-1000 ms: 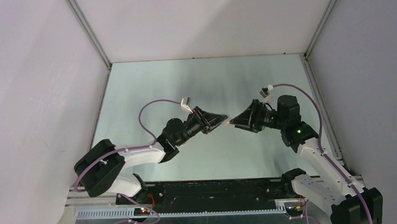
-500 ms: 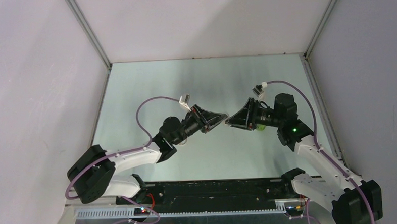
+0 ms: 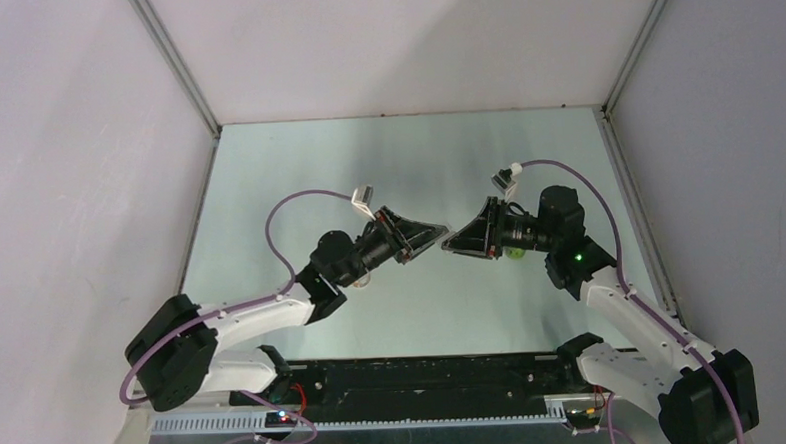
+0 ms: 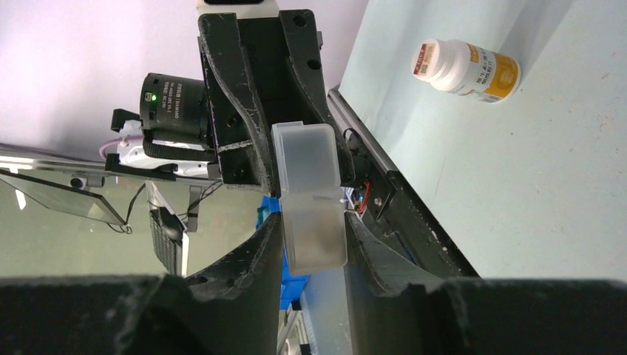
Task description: Sort the pills into containers
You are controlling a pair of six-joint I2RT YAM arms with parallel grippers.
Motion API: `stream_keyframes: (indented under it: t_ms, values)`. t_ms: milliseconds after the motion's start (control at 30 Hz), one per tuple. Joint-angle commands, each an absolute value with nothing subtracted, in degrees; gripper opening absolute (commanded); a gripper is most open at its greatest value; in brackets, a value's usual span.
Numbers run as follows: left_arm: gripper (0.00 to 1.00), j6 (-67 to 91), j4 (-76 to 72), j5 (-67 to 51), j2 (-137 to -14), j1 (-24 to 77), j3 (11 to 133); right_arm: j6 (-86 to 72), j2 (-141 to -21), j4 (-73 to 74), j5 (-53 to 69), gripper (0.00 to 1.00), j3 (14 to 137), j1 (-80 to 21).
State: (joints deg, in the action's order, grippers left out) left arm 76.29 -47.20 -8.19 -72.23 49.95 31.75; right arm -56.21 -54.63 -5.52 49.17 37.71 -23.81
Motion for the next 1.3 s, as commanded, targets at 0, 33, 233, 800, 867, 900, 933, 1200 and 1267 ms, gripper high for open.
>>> stream_keyframes:
  t_ms: [0, 33, 233, 800, 867, 900, 933, 1200, 1267]
  values:
    - [0.0, 74.8, -47.7, -8.5, -70.0, 49.4, 33.5, -56.3, -54.1, -8.0, 50.2, 0.27, 37.7, -24.2]
    - [0.0, 74.8, -47.5, -8.6, -70.0, 49.4, 33.6, -56.5, -54.2, -8.2, 50.2, 0.24, 37.8, -24.3]
    - [0.0, 74.5, -46.8, -8.5, -69.4, 49.2, 33.6, -57.3, -54.4, -8.6, 49.8, 0.32, 37.8, -24.3]
    - [0.36, 73.2, -44.6, -7.9, -66.0, 48.0, 31.7, -61.6, -53.6, -13.0, 46.6, 0.22, 37.7, -23.6]
    - [0.54, 72.6, -43.9, -6.7, -65.0, 47.9, 31.0, -62.4, -53.5, -13.7, 46.4, 0.23, 37.7, -23.4]
    - [0.62, 72.3, -43.7, -6.1, -64.1, 47.9, 30.7, -63.0, -53.4, -13.8, 46.0, 0.24, 37.7, -23.5]
    - [0.65, 71.9, -43.8, -5.2, -63.2, 47.9, 30.0, -63.3, -53.3, -13.9, 45.9, 0.25, 37.7, -23.4]
    - [0.73, 69.3, -45.4, -5.4, -62.2, 47.8, 28.7, -68.9, -52.4, -19.8, 41.3, 0.27, 35.1, -24.0]
    - [0.71, 69.3, -45.7, -6.1, -62.8, 47.8, 28.8, -69.8, -53.1, -21.9, 41.0, 0.27, 34.8, -24.5]
